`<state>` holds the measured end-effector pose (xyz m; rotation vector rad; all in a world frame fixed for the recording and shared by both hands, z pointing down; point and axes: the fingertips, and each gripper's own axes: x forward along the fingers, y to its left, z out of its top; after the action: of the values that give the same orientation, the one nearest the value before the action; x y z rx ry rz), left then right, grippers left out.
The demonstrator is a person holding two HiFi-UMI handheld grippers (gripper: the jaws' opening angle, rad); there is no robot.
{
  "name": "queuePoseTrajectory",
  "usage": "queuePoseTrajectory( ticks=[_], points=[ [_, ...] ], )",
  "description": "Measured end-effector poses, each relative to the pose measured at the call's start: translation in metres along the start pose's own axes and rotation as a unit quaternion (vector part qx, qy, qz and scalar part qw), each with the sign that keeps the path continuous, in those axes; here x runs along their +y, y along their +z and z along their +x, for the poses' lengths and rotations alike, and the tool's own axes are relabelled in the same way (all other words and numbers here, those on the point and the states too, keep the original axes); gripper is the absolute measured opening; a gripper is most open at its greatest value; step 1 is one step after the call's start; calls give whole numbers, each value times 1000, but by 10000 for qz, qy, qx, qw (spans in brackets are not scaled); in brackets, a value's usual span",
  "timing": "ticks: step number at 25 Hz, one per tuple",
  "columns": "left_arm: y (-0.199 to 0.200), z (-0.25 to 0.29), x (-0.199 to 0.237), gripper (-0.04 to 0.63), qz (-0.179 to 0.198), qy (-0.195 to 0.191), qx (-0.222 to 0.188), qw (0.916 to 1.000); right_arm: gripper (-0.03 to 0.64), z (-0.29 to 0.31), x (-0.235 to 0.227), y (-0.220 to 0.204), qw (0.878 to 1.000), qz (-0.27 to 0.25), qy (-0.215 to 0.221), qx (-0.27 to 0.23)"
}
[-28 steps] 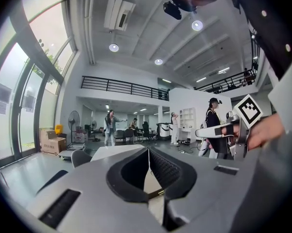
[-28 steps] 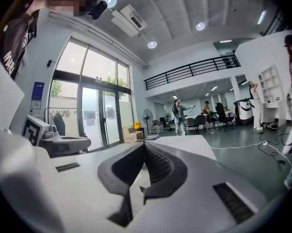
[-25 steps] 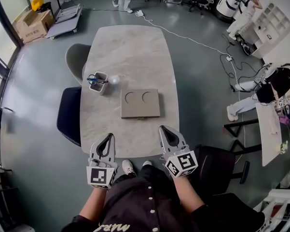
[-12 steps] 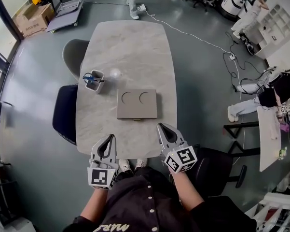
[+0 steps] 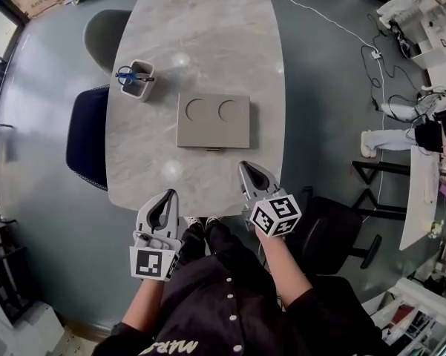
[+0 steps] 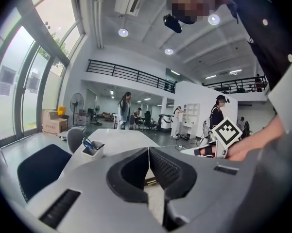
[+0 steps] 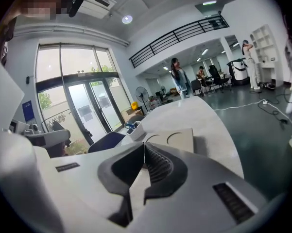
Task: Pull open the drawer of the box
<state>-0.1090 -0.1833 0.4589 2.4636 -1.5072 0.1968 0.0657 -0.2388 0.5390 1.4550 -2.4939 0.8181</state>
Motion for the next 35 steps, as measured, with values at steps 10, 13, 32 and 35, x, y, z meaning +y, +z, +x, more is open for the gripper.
queuePoseTrajectory(
  ticks=[10, 13, 32, 35],
  points=[
    [-57, 14, 6, 17, -380, -97, 375, 9985, 4, 59, -32, -94, 9902, 1056, -73, 914],
    [-66, 19, 12, 17, -389, -72, 323, 9987, 50, 74, -34, -116, 9822, 1509, -24, 1117],
    [-94, 42, 12, 17, -758, -269, 500, 9955, 39, 127, -47, -133, 8883, 4537, 148, 698],
    [-97, 43, 13, 17, -790, -248, 535, 9951, 33, 128, -49, -134, 8768, 4770, 286, 543]
  ],
)
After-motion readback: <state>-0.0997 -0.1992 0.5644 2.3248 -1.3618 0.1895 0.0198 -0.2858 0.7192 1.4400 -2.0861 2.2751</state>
